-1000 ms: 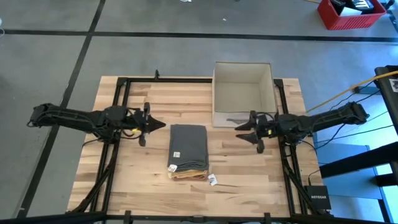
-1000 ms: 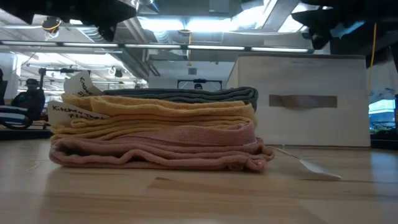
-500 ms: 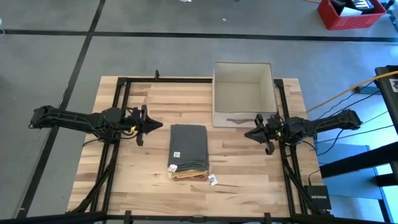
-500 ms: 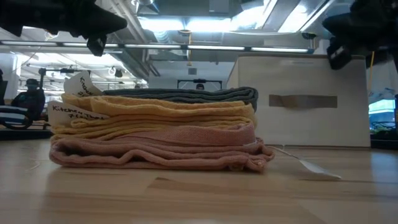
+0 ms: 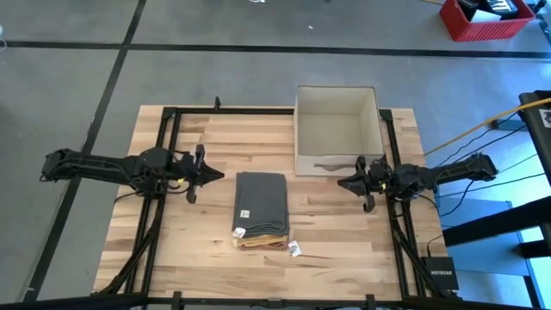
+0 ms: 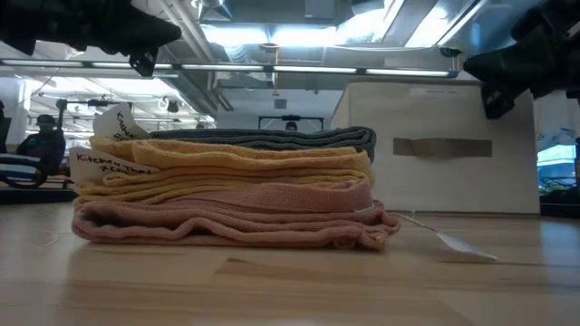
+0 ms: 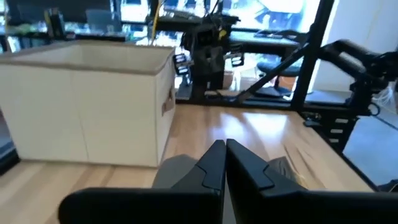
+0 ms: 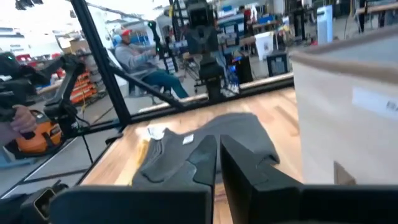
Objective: Fold towel
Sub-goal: Return to Home Position
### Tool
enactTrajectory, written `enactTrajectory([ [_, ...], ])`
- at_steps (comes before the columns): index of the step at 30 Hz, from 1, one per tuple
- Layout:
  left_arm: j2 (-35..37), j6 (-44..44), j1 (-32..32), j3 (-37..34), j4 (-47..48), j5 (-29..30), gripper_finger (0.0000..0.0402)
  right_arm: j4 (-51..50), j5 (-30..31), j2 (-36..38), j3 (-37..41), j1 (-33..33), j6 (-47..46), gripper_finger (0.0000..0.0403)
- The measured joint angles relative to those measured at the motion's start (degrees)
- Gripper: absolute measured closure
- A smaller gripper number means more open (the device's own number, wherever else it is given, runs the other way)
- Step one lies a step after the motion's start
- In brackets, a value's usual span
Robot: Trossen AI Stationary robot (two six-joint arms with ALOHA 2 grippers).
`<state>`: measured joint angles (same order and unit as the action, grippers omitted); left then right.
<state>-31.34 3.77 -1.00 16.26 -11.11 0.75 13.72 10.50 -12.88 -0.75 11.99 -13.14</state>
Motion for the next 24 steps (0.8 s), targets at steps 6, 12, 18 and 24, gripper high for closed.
enactTrajectory([
  [6, 5.10, 0.99, 2.61, -6.59, -6.05, -1.88, 0.0396, -0.31, -1.73, 3.23, 0.02, 0.00, 0.95, 0.0377],
  [12, 11.01, 3.50, 4.70, -14.03, -12.27, -1.90, 0.0396, -2.78, -0.57, 5.83, 0.02, 0.00, 0.87, 0.0377],
  [18, 15.61, 3.83, 6.78, -15.70, -10.02, -6.13, 0.0396, -4.92, -1.42, 6.93, 0.04, 0.00, 0.09, 0.0377],
  [24, 18.66, 3.98, 8.77, -15.70, -5.82, -6.83, 0.0396, -6.01, -1.48, 7.17, 0.19, 0.00, -0.84, 0.0377],
])
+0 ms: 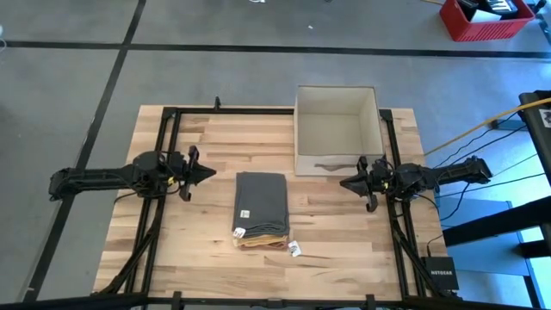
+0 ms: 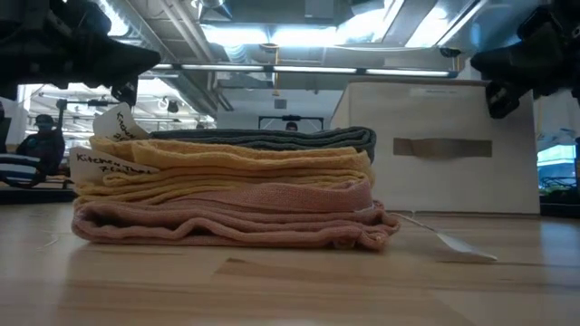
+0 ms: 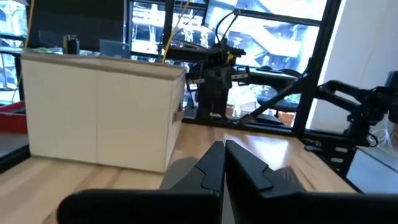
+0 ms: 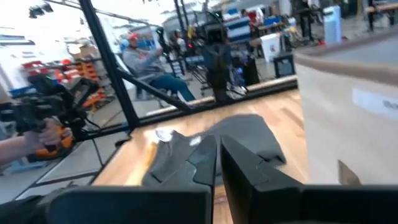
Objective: Fold towel
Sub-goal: Return to Home Position
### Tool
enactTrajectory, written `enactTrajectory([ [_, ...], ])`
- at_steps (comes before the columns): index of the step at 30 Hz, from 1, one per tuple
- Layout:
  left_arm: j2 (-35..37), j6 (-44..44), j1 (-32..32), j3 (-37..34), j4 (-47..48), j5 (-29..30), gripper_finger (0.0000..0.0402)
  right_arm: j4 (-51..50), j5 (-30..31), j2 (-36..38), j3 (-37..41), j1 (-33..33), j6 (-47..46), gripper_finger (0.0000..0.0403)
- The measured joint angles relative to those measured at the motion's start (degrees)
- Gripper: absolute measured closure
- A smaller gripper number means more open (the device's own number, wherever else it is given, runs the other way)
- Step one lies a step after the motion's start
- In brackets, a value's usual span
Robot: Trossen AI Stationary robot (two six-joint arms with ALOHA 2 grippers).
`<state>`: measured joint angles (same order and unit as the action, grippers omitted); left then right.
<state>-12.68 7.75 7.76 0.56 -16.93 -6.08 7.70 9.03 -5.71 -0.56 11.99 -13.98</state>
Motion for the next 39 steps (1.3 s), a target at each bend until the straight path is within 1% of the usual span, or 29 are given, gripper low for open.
enactTrajectory([
  [5, 1.08, -0.60, 0.33, 0.00, 0.22, -1.30, 0.0396, -1.10, 0.73, 0.41, 0.03, 0.00, 0.10, 0.0377],
  [8, 1.52, -0.73, 0.33, 0.00, 1.72, -1.67, 0.0396, -3.90, 0.30, 3.36, 0.03, -0.02, 1.50, 0.0377],
  [10, 1.77, -0.69, 0.33, 0.00, 2.50, -1.70, 0.0396, -5.80, -2.89, 5.72, 0.05, -0.06, 2.54, 0.0377],
  [12, 2.17, -0.68, 0.42, 0.00, 3.14, -2.53, 0.0396, -5.73, -7.25, 5.55, 0.03, -0.04, 3.63, 0.0377],
  [14, 2.32, -0.78, 0.71, 0.00, 3.08, -4.09, 0.0396, -6.05, -8.55, 5.63, 0.05, -0.02, 3.77, 0.0377],
  [20, 2.78, -1.71, 3.04, 0.00, 4.61, -5.37, 0.0396, -5.90, -2.87, 5.58, 0.09, -0.04, 5.80, 0.0377],
  [24, 3.09, -1.31, 4.42, 0.00, 6.14, -6.07, 0.0396, -5.98, -3.51, 5.59, 0.09, -0.04, 8.66, 0.0377],
  [27, 3.21, -2.28, 4.42, -0.01, 6.35, -5.95, 0.0396, -6.01, -3.60, 5.59, 0.10, -0.04, 8.66, 0.0377],
  [30, 2.93, -1.30, 4.40, -0.02, 6.67, -5.90, 0.0396, -6.01, -3.62, 5.59, 0.11, -0.04, 8.27, 0.0377],
  [39, 2.79, -0.35, 4.40, -0.02, 12.54, -5.75, 0.0396, -6.05, -3.64, 5.59, 0.11, -0.04, 8.22, 0.0377],
])
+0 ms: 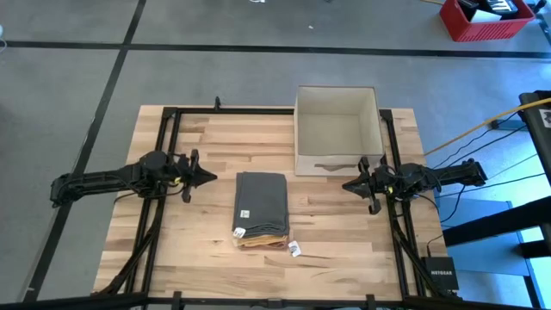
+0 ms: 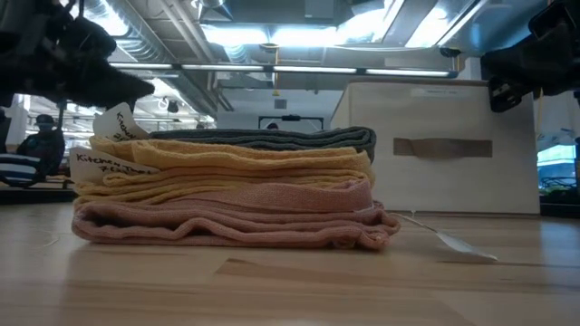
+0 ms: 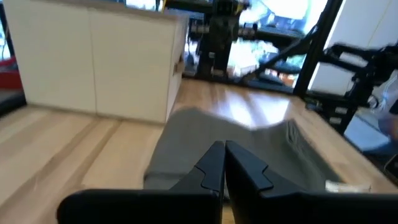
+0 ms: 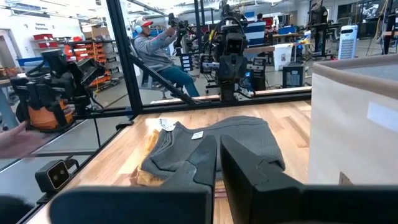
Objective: Fold towel
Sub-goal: Return to Home Position
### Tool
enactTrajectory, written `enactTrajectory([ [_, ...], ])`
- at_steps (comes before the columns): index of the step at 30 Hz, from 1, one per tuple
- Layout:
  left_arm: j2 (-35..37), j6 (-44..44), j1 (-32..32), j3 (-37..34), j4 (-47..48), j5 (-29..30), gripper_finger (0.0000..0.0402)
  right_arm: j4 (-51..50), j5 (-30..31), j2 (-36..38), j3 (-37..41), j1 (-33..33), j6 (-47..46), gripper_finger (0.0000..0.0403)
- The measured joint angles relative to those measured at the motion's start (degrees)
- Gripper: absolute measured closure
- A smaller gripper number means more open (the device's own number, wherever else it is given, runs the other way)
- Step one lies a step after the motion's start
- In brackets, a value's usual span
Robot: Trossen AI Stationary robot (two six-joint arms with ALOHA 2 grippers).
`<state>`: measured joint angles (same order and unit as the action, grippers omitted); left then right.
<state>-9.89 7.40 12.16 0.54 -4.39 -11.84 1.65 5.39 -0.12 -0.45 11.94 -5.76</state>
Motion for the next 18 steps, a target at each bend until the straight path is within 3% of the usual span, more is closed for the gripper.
enactTrajectory([
  [18, -0.07, 0.11, 0.00, 0.00, 1.87, 0.37, 0.0396, -0.04, -0.02, 0.00, 0.00, 0.00, -0.04, 0.0377],
])
